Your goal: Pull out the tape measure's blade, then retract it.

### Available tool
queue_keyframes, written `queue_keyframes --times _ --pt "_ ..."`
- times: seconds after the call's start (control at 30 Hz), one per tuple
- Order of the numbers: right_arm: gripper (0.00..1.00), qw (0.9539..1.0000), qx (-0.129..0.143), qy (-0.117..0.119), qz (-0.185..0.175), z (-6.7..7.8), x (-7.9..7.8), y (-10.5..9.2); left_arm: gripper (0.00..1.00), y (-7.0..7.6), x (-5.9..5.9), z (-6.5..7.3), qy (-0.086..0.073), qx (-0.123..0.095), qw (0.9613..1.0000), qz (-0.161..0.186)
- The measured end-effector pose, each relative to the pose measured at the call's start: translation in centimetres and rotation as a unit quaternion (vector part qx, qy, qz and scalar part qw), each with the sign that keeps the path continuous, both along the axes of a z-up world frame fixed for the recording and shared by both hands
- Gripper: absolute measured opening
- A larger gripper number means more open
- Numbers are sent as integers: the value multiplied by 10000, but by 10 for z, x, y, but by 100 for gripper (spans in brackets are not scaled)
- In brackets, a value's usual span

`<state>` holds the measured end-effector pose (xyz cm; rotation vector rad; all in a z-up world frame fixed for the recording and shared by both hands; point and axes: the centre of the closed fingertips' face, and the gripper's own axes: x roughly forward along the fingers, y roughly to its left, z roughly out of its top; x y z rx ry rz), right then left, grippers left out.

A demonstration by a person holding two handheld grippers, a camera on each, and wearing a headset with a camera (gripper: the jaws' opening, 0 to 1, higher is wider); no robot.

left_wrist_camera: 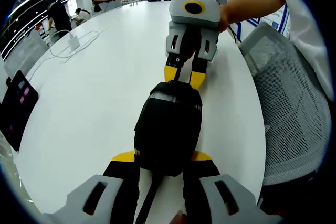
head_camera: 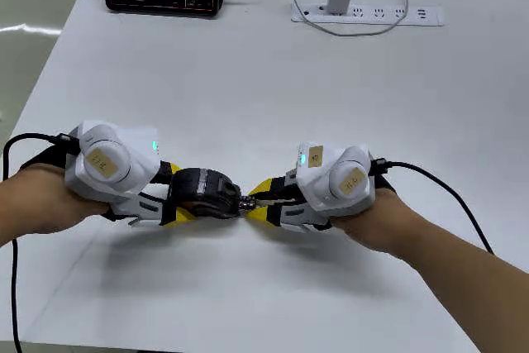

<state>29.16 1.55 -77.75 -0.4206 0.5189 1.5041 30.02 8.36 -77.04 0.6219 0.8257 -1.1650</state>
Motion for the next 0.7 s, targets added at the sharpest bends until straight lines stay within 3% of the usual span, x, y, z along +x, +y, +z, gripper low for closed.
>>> queue_keyframes --times 0.7 --pt "10 9998 -102 34 -137 -1 0 -27 26 0 0 0 -5 5 10000 -8"
